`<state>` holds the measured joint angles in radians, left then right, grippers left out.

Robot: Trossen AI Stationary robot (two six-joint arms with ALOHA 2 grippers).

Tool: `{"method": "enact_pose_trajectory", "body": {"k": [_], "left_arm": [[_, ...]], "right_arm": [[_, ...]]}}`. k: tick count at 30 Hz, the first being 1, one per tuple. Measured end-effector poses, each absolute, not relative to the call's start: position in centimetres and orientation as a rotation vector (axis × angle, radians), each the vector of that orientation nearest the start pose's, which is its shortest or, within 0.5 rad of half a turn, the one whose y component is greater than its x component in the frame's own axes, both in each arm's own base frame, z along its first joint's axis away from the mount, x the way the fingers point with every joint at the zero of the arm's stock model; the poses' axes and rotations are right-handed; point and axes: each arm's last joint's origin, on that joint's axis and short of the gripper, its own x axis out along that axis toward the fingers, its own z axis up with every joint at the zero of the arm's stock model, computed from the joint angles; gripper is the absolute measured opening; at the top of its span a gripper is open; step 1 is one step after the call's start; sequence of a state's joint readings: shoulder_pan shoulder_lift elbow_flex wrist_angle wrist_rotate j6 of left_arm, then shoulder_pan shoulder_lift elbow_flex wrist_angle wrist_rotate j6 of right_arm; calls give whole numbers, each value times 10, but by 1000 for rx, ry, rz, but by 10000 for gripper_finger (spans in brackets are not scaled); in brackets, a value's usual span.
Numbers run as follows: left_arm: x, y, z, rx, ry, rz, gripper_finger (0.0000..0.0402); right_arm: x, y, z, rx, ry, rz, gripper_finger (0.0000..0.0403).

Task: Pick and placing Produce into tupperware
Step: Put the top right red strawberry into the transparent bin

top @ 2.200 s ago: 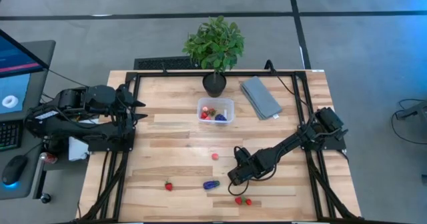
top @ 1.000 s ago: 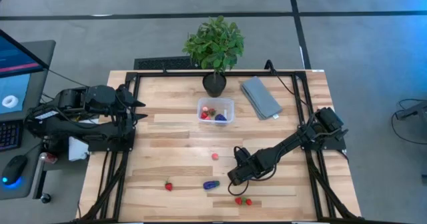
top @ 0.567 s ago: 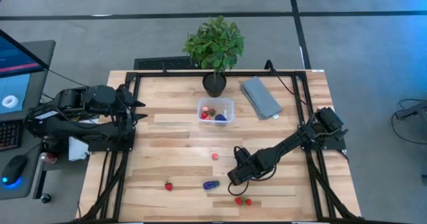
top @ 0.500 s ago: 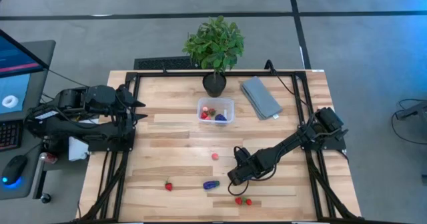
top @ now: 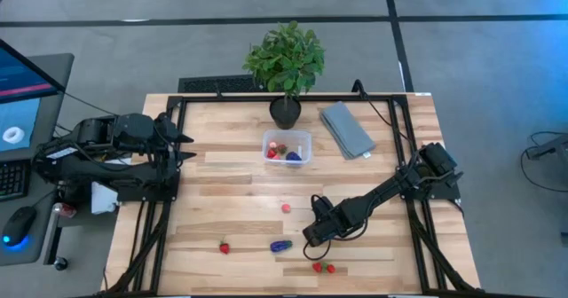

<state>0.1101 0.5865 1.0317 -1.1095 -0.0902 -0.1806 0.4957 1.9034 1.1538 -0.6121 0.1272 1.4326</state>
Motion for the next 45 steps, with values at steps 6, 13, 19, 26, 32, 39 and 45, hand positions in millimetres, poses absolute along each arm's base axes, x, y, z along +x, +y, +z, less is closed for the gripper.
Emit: {"method": "enact_pose_trajectory", "body": {"k": [6, 13, 19, 26, 32, 39, 45], "left_arm": [[71, 10, 350, -180, 646, 252, 213], [71, 10, 350, -180, 646, 252, 213], [71, 10, 350, -180, 646, 252, 213], [71, 10, 350, -180, 646, 252, 213], [71, 10, 350, -180, 646, 252, 213], [71, 10, 350, -180, 646, 252, 213], [71, 10, 350, -180, 646, 252, 213]], "right_arm": [[306, 162, 136, 792, 1214, -637, 182], [307, 162, 136, 793, 1213, -635, 197], [307, 162, 136, 793, 1213, -636, 188], [307, 162, 136, 793, 1213, -636, 182], [307, 162, 136, 794, 1212, -635, 191], [307, 162, 136, 794, 1212, -635, 183], [307, 162, 136, 794, 1212, -634, 184]]}}
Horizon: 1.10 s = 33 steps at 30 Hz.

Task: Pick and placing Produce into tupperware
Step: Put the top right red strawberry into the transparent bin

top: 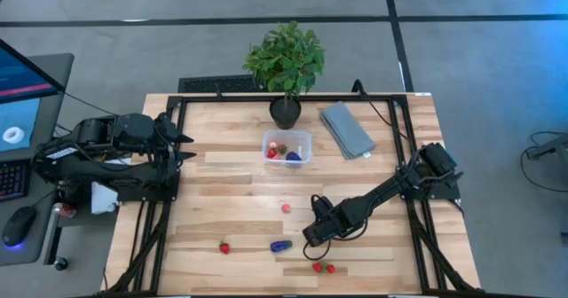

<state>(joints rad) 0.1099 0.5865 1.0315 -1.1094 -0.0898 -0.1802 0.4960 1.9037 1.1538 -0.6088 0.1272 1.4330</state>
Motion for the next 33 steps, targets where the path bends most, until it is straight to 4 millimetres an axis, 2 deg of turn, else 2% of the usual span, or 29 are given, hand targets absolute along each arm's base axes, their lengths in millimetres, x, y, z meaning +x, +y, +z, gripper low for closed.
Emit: {"method": "enact_pose_trajectory", "body": {"k": [13, 33], "left_arm": [[71, 10, 350, -180, 646, 252, 213], [71, 10, 350, -178, 646, 252, 213]], "right_arm": [[307, 162, 136, 798, 1208, -631, 174], [309, 162, 140, 835, 1182, -617, 182]]}}
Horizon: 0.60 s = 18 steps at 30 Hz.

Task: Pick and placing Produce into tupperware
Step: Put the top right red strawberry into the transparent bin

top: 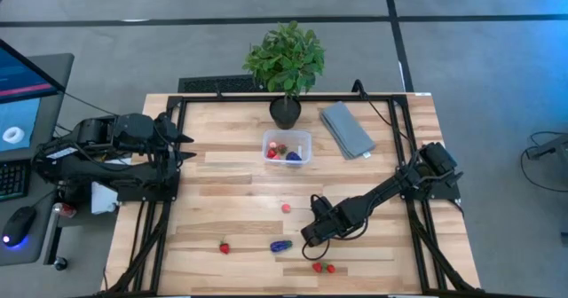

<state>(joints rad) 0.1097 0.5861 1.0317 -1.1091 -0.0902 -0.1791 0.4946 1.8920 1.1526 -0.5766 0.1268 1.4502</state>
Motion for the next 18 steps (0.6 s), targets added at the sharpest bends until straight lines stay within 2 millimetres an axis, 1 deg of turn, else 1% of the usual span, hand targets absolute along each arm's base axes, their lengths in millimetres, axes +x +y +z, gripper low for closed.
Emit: {"method": "enact_pose_trajectory", "body": {"k": [10, 18], "left_arm": [[71, 10, 350, -178, 645, 252, 213], [71, 10, 350, -178, 646, 252, 213]], "right_arm": [[316, 161, 143, 874, 1136, -576, 174], [325, 158, 146, 900, 1088, -530, 185]]}}
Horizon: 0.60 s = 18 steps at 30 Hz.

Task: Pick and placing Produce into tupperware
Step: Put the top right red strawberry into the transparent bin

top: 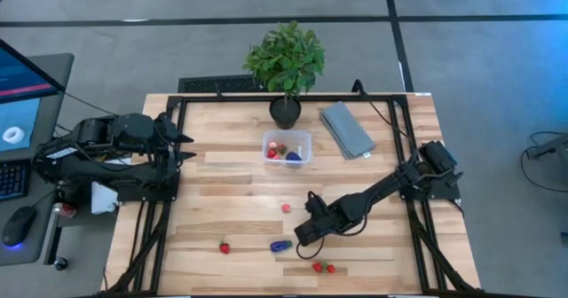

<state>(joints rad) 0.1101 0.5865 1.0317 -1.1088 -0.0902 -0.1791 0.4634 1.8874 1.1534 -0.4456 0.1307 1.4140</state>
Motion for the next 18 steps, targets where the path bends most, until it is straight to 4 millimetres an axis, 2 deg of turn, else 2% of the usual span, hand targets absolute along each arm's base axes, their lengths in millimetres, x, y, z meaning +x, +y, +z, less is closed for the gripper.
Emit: {"method": "enact_pose_trajectory", "body": {"k": [10, 18], "left_arm": [[71, 10, 350, -179, 646, 249, 213], [71, 10, 350, -177, 646, 249, 213]], "right_arm": [[337, 144, 159, 913, 1005, -454, 175], [341, 120, 188, 905, 923, -405, 178]]}}
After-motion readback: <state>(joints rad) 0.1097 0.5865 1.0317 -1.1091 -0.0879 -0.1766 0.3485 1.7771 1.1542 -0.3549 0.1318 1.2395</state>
